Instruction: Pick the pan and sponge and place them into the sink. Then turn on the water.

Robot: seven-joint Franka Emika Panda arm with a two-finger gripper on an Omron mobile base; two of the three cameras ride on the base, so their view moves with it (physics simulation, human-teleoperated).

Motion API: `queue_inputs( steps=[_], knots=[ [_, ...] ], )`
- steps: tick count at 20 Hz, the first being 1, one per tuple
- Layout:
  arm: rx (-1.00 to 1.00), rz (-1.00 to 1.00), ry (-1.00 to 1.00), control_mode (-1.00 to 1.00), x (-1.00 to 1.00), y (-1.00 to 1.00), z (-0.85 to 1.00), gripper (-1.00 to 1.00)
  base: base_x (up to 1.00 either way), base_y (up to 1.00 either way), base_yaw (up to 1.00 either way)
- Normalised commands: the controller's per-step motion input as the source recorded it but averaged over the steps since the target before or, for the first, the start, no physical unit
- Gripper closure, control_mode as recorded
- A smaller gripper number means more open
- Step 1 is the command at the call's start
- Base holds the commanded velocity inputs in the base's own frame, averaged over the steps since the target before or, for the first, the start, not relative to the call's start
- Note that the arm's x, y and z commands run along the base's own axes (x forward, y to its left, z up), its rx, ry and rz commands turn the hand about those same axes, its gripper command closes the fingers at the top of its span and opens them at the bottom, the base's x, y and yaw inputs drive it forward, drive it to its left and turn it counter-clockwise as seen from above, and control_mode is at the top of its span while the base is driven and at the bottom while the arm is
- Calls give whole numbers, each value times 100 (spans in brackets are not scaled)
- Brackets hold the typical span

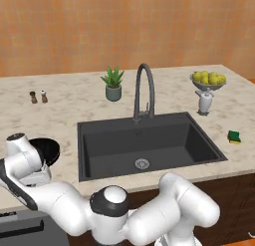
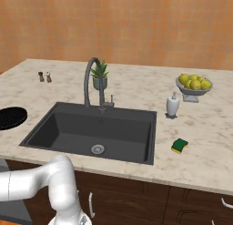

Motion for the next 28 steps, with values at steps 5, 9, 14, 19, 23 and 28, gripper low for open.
queue_inputs(
  steps=[5, 9, 14, 19, 23, 28],
  knots=[
    [11, -23, -9, -100, -35, -69, 29, 100, 0, 0, 0],
    [1, -37, -23, -100, -34, -79, 46, 100, 0, 0, 0],
    [7, -37, -7, -100, -22, -95, 37, 100, 0, 0, 0],
    [19, -30, 0, -100, -2, -100, 38, 100, 0, 0, 0],
    [11, -38, 1, -100, 0, -87, 15, 100, 0, 0, 0],
    [3, -43, 4, -100, 9, -53, 4, 100, 0, 0, 0]
  ],
)
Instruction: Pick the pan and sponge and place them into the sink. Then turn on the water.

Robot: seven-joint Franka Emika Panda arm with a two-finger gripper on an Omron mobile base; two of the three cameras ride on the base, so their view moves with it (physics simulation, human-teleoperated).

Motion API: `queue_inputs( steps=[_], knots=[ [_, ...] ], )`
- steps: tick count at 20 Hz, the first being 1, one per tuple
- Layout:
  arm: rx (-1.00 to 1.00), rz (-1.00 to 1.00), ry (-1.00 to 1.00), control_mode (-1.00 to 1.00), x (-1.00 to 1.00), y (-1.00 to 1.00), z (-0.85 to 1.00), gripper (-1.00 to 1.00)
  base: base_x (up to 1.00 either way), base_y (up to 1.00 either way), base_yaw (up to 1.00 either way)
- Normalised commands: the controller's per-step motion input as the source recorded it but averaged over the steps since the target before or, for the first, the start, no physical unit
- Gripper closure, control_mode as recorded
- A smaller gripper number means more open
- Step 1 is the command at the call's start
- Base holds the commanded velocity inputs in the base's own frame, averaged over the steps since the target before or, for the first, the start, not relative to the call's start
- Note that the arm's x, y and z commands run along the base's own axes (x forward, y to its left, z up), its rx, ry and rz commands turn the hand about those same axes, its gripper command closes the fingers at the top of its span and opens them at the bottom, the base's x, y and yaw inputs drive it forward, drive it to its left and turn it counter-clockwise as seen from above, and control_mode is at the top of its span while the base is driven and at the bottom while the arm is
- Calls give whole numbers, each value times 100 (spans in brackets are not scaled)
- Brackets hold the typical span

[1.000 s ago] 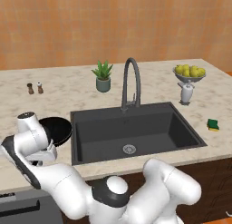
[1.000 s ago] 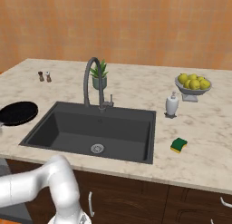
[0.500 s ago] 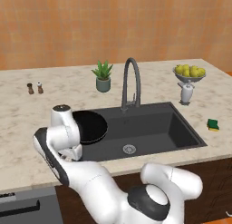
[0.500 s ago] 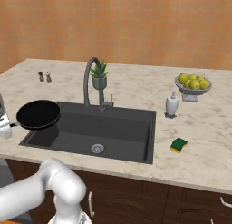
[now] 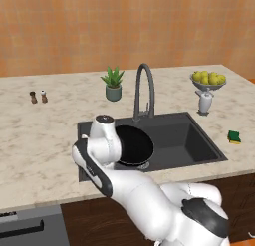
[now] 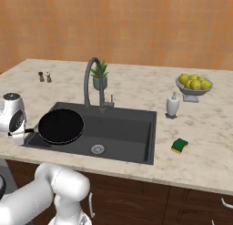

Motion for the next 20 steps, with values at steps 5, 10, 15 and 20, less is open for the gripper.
queue_inputs(
  steps=[5, 10, 15, 20],
  knots=[
    [6, -30, 5, -100, 21, -42, 19, 100, 0, 0, 0],
    [9, -6, 7, -100, 27, -32, 24, 100, 0, 0, 0],
    [4, 1, 11, -100, 33, -25, 1, 100, 0, 0, 0],
    [0, 1, 10, -100, 58, -6, -2, 100, 0, 0, 0]
  ],
)
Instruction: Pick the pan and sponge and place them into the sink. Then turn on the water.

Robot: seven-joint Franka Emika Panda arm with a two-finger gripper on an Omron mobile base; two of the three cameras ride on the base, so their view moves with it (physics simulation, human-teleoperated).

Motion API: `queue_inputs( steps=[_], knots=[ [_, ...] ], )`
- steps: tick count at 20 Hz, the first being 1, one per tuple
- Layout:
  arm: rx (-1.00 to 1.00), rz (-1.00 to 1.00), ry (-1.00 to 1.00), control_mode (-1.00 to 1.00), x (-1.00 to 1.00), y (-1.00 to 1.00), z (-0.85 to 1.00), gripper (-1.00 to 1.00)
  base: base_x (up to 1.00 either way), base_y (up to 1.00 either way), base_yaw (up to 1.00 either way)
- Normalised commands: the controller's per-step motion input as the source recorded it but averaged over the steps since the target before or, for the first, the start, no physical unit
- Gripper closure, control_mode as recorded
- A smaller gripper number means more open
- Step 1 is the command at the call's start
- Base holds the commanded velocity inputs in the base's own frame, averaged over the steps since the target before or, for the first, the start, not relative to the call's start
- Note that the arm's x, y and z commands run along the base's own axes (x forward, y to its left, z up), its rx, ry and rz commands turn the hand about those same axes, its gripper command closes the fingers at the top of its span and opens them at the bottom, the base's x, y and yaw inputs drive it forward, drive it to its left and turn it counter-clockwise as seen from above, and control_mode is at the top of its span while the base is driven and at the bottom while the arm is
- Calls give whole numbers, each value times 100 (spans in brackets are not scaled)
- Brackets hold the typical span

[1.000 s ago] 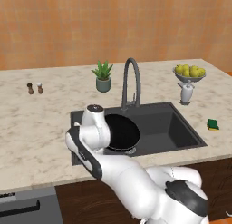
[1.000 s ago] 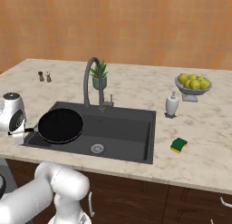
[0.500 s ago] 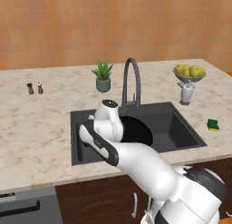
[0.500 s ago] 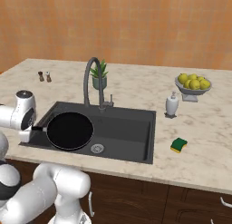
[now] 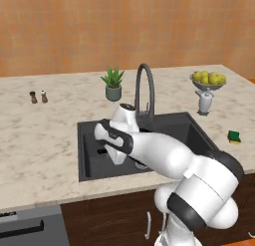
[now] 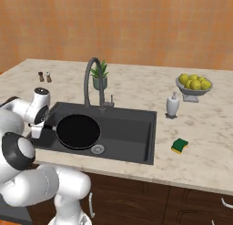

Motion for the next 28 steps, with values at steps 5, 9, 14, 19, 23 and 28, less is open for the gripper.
queue_inputs(
  steps=[5, 9, 14, 19, 23, 28],
  knots=[
    [0, 0, 6, -100, 57, -1, -10, 100, 0, 0, 0],
    [0, 0, 0, -100, 44, 0, -41, 100, 0, 0, 0],
    [0, 0, 0, -100, 36, 0, -60, 100, 0, 0, 0],
    [0, 0, 0, -100, 39, 0, -59, 100, 0, 0, 0],
    [1, 0, 0, -100, 42, 0, -52, 100, 0, 0, 0],
    [1, 0, 0, -100, 34, 0, -47, 100, 0, 0, 0]
  ],
)
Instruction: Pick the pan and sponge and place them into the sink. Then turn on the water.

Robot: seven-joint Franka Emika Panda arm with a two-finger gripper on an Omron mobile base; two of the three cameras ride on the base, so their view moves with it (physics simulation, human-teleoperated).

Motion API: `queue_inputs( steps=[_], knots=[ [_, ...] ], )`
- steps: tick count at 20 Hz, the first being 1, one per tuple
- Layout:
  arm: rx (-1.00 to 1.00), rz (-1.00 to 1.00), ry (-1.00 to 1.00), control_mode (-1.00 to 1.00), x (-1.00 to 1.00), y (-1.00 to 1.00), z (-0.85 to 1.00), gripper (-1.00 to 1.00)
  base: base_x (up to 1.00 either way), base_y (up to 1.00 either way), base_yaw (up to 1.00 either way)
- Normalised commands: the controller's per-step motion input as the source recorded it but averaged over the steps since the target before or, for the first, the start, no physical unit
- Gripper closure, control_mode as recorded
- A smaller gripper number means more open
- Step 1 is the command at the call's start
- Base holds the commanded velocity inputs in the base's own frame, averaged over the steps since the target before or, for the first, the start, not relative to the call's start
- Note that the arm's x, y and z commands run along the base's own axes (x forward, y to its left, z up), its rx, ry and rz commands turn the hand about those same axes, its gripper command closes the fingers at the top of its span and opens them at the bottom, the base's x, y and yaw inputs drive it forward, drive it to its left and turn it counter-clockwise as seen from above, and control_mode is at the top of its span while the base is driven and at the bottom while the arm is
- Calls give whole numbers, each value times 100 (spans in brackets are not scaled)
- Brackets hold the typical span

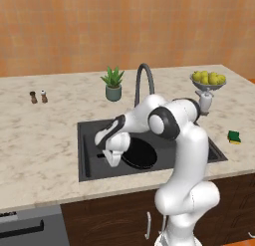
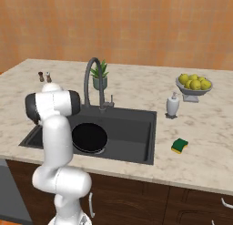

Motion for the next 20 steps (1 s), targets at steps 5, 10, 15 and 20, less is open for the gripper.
queue_inputs(
  steps=[5, 10, 15, 20],
  knots=[
    [0, 0, 0, -100, 23, 0, -45, 100, 0, 0, 0],
    [0, 0, -2, -100, 7, 0, -18, -100, 0, 0, 0],
    [0, 0, -3, -100, -13, 0, 45, -100, 0, 0, 0],
    [-1, 0, -6, -100, -41, 0, 82, -100, 0, 0, 0]
  ],
)
